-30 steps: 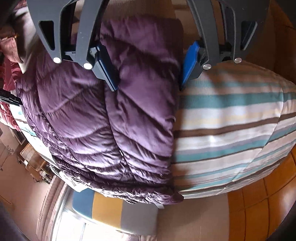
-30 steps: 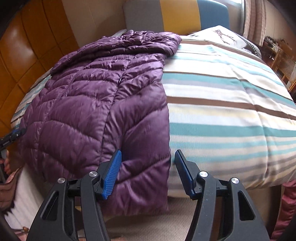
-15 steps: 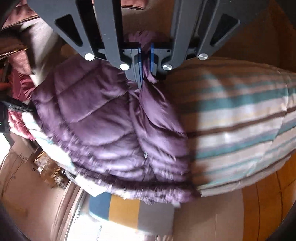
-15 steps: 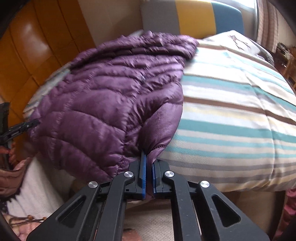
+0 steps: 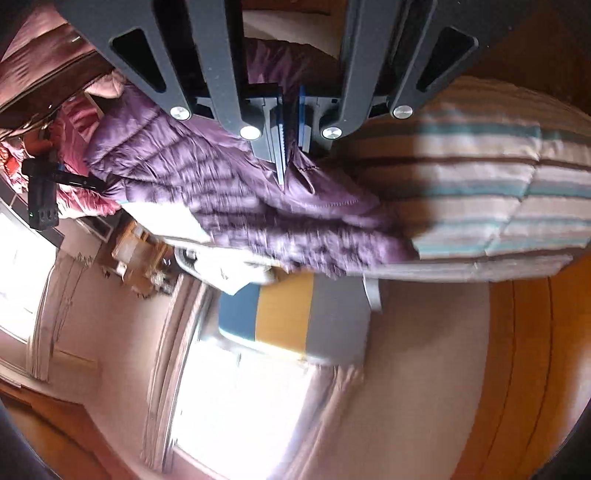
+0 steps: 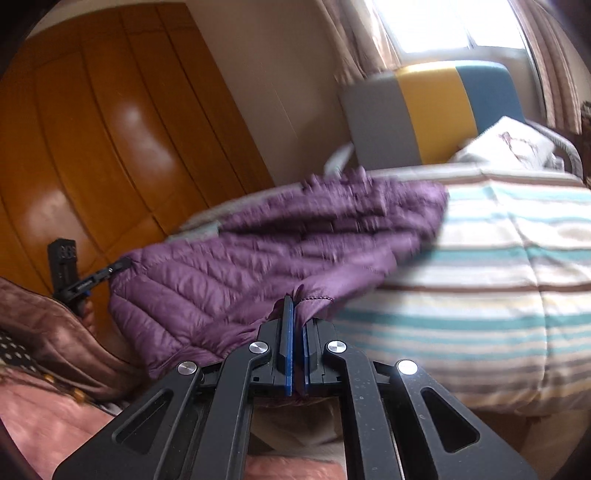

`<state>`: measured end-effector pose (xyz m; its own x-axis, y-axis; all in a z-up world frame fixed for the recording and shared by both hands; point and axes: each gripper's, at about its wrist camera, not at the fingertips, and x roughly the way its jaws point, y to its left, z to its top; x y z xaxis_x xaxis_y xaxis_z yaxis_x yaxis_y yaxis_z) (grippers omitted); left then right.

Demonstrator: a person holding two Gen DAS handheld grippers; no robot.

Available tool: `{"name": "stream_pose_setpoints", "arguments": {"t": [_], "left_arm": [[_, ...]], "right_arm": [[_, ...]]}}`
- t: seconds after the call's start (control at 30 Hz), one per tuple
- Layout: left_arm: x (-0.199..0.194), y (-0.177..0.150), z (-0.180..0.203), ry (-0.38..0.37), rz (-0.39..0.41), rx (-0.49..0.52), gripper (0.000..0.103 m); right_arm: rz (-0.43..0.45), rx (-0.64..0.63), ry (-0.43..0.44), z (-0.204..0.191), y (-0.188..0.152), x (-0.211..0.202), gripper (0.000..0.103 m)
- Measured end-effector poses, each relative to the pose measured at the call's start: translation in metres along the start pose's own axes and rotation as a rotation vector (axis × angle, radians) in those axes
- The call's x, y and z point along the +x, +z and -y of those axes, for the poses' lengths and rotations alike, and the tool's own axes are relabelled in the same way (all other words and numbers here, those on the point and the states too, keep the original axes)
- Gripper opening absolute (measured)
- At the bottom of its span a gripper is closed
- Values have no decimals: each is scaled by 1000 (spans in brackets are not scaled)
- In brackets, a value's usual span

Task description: Fold large clothes

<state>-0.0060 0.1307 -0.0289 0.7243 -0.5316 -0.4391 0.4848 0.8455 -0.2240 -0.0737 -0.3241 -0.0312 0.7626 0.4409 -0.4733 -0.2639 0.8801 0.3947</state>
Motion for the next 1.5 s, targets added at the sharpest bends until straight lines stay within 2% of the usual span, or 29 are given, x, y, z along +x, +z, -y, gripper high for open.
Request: {"name": "stream_pose_setpoints", "arguments": {"t": [0.13,0.33,0.47,0.63,0.73,0.9,1.03,1.27,1.5], "left_arm": [[6,23,-9,20,42,-14,4],[36,52,-22,71,79,8,4],[65,67,-27,112,72,22,5],[110,83,-40,185,37,-8,5],[141,94,-51,213,10,-38,5],[186,104,-59,251,-37,-33,5],[221,107,-73,261,-90,-76,5],[270,110,-83,297,-147,-68,5],[315,116,-95,335,-201,-91,5]], "right_arm": [[72,-21,-17,1,25,2,4],[138,-1,-102,22,62,33,4],[149,5,-162,35,85,59,4],[155,40,-252,54,107,92,4],[142,53,-303,66,121,116,4],[93,34,-367,83,139,158,4],[56,66,-381,103,147,184,4],[-22,83,-424,130,154,230,4],[-39,105,-452,147,162,257,4]]}}
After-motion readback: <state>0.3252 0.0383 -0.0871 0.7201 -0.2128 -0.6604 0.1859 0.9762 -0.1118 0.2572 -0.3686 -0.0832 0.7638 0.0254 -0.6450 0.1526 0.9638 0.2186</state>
